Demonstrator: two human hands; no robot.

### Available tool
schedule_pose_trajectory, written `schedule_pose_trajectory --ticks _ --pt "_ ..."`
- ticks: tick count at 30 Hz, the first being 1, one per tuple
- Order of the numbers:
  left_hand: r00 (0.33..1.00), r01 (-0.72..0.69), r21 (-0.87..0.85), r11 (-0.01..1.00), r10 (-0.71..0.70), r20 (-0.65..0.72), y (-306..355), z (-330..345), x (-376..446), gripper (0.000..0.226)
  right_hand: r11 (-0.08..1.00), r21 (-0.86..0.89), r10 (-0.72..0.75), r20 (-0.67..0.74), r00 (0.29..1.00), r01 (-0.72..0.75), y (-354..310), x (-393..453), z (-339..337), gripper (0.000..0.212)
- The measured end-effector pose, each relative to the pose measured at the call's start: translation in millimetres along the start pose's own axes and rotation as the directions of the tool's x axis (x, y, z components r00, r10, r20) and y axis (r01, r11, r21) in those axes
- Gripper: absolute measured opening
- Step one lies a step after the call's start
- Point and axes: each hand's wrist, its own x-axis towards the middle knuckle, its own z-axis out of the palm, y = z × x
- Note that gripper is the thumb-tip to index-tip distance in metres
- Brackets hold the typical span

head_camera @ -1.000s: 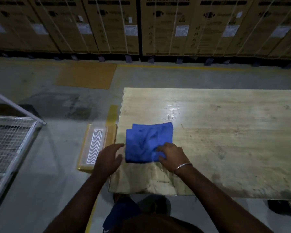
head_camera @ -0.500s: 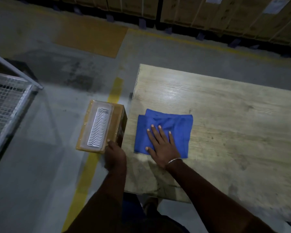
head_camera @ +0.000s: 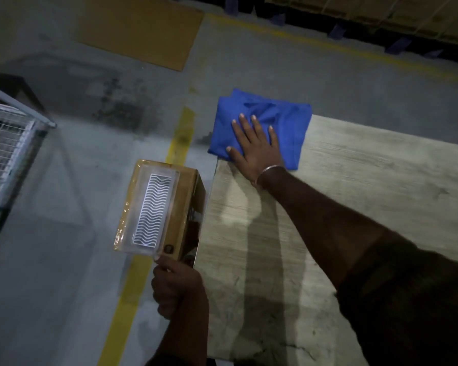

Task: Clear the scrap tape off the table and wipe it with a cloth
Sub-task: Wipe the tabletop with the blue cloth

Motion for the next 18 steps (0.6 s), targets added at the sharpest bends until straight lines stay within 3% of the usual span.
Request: schedule_pose_trajectory --ticks 2,4,5,6,7,10,13,15,16,17,18 --pt "0.999 -0.018 -0.044 0.999 0.019 0.025 -7.3 -3.5 3.0 0.059 1.0 -0.009 0.02 -0.011 1.0 -0.02 0.2 26.6 -3.6 0.071" --pt "0.961 -0.018 -0.06 0.998 0.033 0.273 2.9 -10.3 7.2 0.039 0.999 -0.003 0.04 -0.016 0.999 -0.04 0.8 42.7 -5.9 0.07" --pt "0.975 -0.009 -0.004 1.0 0.009 0.223 0.3 -4.0 7.1 0.026 0.999 -0.002 0.044 -0.019 0.999 -0.044 0.9 46.6 -7.0 0.07" --pt "0.992 -0.05 0.059 0.997 0.043 0.12 -1.7 -5.2 10.8 0.016 0.999 -0.002 0.044 -0.022 0.999 -0.044 0.9 48.0 -7.3 0.07" --pt "0.988 -0.13 0.15 0.98 0.116 0.099 -4.8 -2.9 13.3 0.011 0.999 0.002 0.04 -0.021 0.999 -0.04 1.2 47.8 -6.9 0.07" --pt "0.961 -0.189 0.241 0.952 0.128 0.246 -5.4 -9.1 13.7 0.01 0.999 0.024 0.04 -0.018 0.999 -0.04 -1.2 35.7 -3.7 0.071" --pt "0.95 -0.274 0.232 0.933 0.225 0.215 -6.2 -3.9 10.4 0.022 0.999 -0.004 0.049 -0.032 0.998 -0.049 -10.5 4.4 4.3 0.072" --pt "0.947 -0.263 0.061 0.963 0.246 0.206 3.6 -2.4 12.5 0.031 1.0 -0.013 0.025 -0.043 0.999 -0.025 -21.2 -22.5 11.7 0.071" --pt "0.936 -0.229 -0.028 0.973 0.228 0.269 8.1 -3.1 12.7 0.031 1.0 -0.011 0.02 -0.048 0.999 -0.021 -27.8 -38.5 15.0 0.071" --pt "0.937 -0.167 -0.111 0.98 0.193 0.292 8.5 -2.7 9.7 0.024 1.0 -0.012 0.018 -0.053 0.998 -0.018 -34.8 -54.4 19.5 0.071" --pt "0.96 -0.135 -0.122 0.983 0.16 0.23 11.3 -0.6 8.6 0.014 1.0 -0.018 0.02 -0.059 0.998 -0.021 -43.3 -70.6 24.6 0.071"
